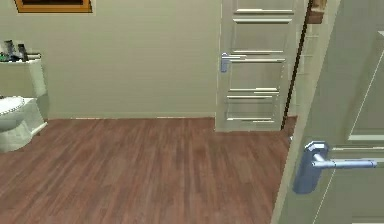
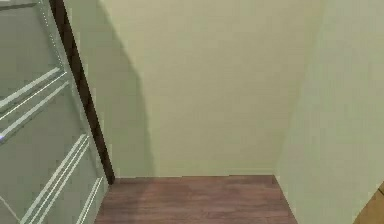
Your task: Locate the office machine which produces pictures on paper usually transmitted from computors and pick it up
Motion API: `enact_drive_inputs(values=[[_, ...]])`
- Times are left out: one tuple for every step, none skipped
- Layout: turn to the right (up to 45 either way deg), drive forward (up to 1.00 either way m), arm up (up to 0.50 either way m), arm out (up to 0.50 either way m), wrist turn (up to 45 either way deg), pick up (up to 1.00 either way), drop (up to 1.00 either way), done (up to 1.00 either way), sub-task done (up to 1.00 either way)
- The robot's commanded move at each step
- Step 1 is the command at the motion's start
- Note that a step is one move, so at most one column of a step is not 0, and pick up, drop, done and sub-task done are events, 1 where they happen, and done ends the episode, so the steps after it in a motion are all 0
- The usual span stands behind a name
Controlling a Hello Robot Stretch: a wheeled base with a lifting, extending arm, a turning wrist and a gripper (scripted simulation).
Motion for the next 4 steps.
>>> enact_drive_inputs(values=[[0.0,0.80,0.00,0.00,0.0,0.00,0.00,0.00,0.00],[39.0,0.00,0.00,0.00,0.0,0.00,0.00,0.00,0.00],[0.0,0.40,0.00,0.00,0.0,0.00,0.00,0.00,0.00],[45.0,0.00,0.00,0.00,0.0,0.00,0.00,0.00,0.00]])
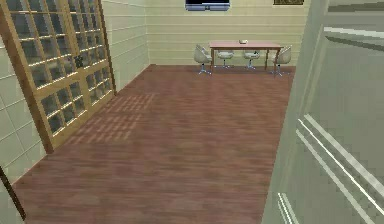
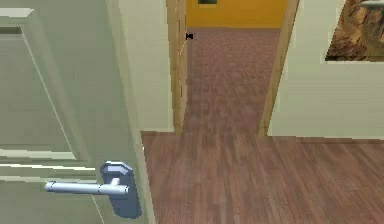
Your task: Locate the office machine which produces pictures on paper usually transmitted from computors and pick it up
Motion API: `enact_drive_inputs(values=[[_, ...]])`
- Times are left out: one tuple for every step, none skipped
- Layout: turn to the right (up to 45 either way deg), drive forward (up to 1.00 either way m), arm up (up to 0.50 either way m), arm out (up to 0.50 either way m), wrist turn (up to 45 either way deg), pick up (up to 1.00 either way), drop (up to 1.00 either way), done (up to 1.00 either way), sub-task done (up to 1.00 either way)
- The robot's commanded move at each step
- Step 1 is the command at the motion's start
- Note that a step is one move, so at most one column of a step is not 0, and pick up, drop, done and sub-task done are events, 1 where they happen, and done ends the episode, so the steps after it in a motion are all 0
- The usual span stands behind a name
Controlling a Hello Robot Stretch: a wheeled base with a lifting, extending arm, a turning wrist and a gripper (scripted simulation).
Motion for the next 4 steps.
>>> enact_drive_inputs(values=[[6.0,0.00,0.00,0.00,0.0,0.00,0.00,0.00,0.00],[0.0,1.00,0.00,0.00,0.0,0.00,0.00,0.00,0.00],[9.0,0.00,0.00,0.00,0.0,0.00,0.00,0.00,0.00],[0.0,0.20,0.00,0.00,0.0,0.00,0.00,0.00,0.00]])
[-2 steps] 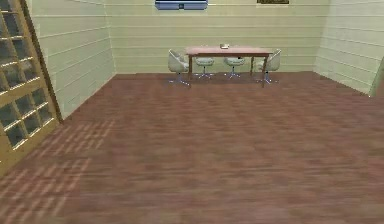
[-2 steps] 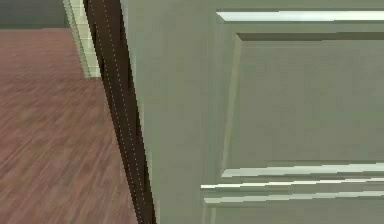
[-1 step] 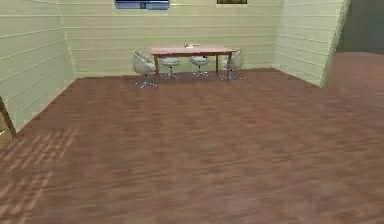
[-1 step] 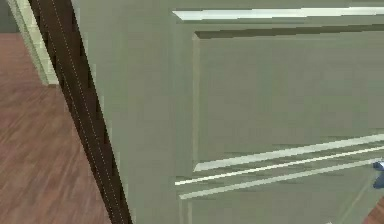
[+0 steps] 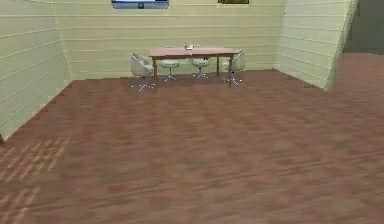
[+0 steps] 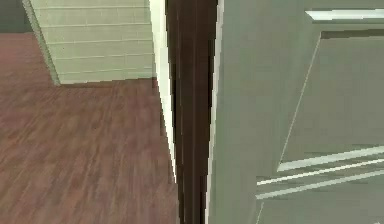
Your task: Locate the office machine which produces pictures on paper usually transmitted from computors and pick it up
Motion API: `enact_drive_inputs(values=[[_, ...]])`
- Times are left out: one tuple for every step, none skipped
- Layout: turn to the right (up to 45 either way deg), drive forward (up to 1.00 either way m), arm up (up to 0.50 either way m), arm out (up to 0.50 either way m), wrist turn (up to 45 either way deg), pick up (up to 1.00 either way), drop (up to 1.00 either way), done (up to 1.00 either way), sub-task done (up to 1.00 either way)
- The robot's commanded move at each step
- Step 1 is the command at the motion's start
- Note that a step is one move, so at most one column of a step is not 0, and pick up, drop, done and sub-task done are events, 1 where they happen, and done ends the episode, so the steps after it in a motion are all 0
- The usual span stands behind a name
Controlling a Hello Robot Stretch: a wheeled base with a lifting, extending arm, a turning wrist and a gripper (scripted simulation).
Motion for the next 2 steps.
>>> enact_drive_inputs(values=[[-45.0,0.00,0.00,0.00,0.0,0.00,0.00,0.00,0.00],[-21.0,0.00,0.00,0.00,0.0,0.00,0.00,0.00,0.00]])
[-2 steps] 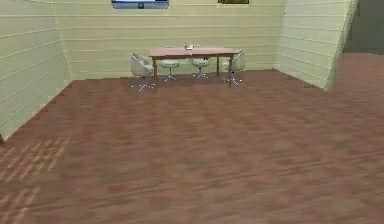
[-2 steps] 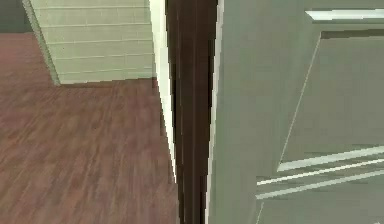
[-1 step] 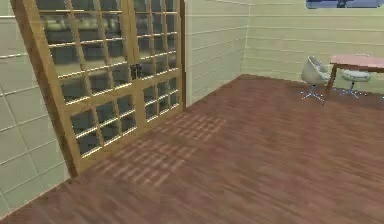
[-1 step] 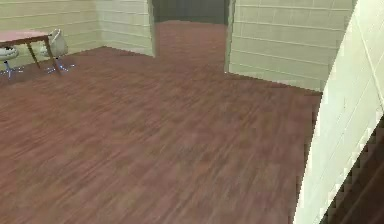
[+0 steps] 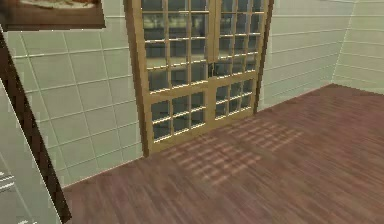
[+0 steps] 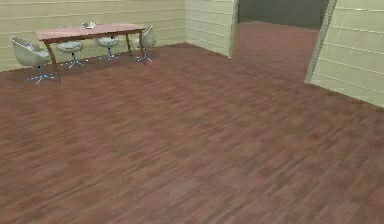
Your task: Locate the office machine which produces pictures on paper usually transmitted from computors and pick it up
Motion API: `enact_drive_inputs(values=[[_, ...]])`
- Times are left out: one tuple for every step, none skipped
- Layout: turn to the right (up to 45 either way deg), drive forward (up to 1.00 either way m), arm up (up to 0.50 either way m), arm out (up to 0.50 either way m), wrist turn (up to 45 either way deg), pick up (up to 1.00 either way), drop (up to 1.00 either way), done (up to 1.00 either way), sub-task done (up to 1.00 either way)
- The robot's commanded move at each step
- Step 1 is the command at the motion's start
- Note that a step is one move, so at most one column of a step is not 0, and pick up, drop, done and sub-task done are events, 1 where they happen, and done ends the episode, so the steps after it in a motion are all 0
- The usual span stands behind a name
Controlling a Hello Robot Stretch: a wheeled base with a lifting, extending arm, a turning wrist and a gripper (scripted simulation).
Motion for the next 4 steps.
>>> enact_drive_inputs(values=[[0.0,0.25,0.00,0.00,0.0,0.00,0.00,0.00,0.00],[45.0,0.00,0.00,0.00,0.0,0.00,0.00,0.00,0.00],[45.0,0.00,0.00,0.00,0.0,0.00,0.00,0.00,0.00],[6.0,0.00,0.00,0.00,0.0,0.00,0.00,0.00,0.00]])
